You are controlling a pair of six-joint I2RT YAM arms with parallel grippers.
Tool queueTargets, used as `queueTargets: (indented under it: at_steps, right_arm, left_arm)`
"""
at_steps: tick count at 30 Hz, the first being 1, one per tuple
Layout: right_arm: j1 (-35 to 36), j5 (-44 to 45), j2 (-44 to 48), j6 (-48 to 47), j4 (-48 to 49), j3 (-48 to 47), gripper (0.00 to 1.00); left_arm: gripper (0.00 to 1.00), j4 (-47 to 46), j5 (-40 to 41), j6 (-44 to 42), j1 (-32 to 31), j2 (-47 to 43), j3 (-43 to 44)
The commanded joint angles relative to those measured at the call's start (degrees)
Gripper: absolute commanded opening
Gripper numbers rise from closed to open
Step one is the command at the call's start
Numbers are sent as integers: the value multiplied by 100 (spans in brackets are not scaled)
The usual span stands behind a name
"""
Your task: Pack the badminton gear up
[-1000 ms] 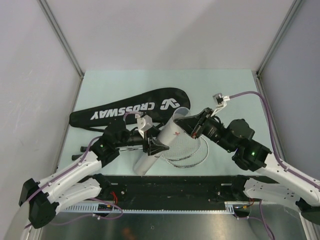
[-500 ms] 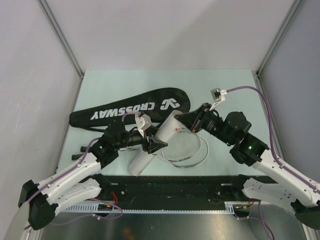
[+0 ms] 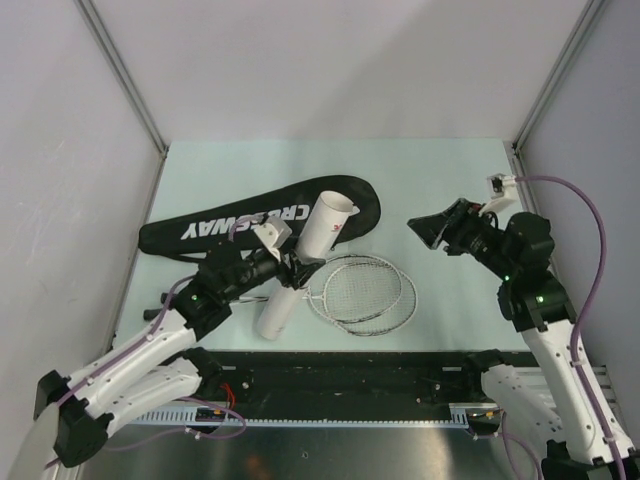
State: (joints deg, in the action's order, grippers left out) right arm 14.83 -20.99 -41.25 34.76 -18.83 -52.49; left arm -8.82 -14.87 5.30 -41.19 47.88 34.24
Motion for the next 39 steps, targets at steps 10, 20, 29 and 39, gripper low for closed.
queueTargets:
  at_steps: [10,20,29,39]
  right_arm:
    - [1214,1061,-3499,-1199,835,-129,46]
    - [1901,2099,-5954,-2465,521,-1694,47]
    - [2103,2328,-6948,-2835,231,-2564,33]
    - [2446,2899,-7353,-2887,-7,-2600,28]
  left_arm:
    - [0,153,-243,-960,14,-1727,-171]
    - [0,-120,-622,-855,14,-1958,-418]
    - [1,-199,-754,-785,14,-1808,-418]
    - [1,-225,-780,-759,14,-1764,-418]
